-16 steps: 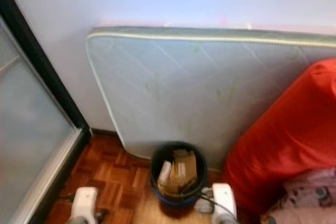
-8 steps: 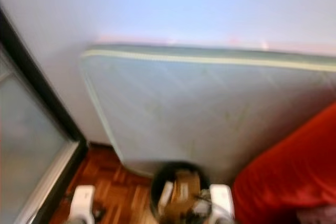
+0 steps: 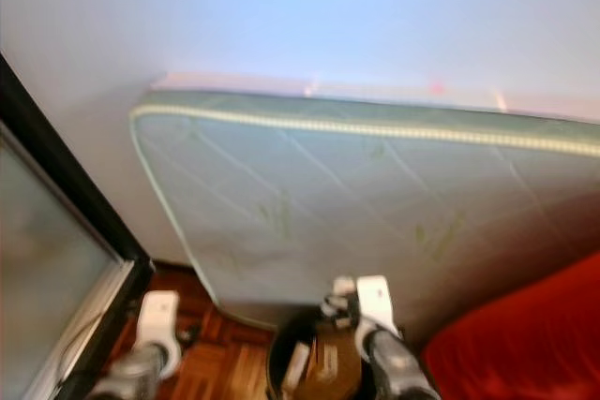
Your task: Clean up the room
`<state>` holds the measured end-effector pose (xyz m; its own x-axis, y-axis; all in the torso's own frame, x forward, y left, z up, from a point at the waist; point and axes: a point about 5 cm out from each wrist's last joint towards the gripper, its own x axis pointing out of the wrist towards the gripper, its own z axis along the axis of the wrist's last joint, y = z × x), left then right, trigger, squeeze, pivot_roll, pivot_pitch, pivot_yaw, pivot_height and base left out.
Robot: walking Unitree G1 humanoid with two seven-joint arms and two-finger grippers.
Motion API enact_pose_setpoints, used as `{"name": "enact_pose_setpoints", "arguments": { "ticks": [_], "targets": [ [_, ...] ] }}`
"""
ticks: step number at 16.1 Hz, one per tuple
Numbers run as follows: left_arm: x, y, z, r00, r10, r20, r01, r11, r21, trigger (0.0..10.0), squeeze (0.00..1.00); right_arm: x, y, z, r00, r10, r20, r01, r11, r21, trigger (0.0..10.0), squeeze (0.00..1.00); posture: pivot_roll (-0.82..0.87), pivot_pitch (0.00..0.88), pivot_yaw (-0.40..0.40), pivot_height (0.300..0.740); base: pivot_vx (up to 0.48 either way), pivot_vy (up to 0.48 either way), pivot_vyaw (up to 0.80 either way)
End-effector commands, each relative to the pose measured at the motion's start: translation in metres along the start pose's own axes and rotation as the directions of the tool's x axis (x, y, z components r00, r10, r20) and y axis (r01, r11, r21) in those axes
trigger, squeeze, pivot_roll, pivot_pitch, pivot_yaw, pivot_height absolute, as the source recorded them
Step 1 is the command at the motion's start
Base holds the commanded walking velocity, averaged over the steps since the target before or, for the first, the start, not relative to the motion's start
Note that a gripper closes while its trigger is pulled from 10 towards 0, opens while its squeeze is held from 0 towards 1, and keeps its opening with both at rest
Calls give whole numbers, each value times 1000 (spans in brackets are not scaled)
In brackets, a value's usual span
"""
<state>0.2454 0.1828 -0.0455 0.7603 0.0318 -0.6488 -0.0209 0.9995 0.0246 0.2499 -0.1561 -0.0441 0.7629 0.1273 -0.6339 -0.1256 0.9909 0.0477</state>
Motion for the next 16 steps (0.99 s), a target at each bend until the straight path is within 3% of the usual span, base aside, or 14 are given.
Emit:
{"name": "enact_pose_setpoints", "arguments": {
  "ticks": [1, 6, 10, 13, 16],
  "targets": [
    [-3, 6, -9, 1000, 11, -28, -12, 1000, -6, 10000, 0, 0, 5, 0, 1000, 29, 3, -29, 999, -15, 10000, 0, -5, 5, 11, 740, 0, 0, 0],
    [-3, 6, -11, 1000, 10, -20, -10, 1000, -17, 10000, 0, 3, 8, 11, 998, 48, 48, -49, 999, 22, 10000, 0, 1, 9, 9, 740, 0, 0, 0],
    [-4, 4, -14, 1000, 5, -26, -5, 1000, -18, 10000, 0, 2, 0, 17, 995, 38, 91, -42, 998, 47, 10000, 0, -1, 9, 8, 740, 0, 0, 0],
    [-8, 8, -25, 998, 17, -64, -18, 1000, -24, 10000, 0, 6, 6, 35, 985, 24, 173, -37, 997, 74, 10000, 0, 0, 5, 8, 740, 0, 0, 0],
    [-9, 10, -30, 997, 23, -80, -25, 999, -21, 10000, 0, 8, 15, 41, 980, 54, 189, -67, 996, 63, 10000, 0, 4, 5, 5, 740, 0, 0, 0]
  ]
}}
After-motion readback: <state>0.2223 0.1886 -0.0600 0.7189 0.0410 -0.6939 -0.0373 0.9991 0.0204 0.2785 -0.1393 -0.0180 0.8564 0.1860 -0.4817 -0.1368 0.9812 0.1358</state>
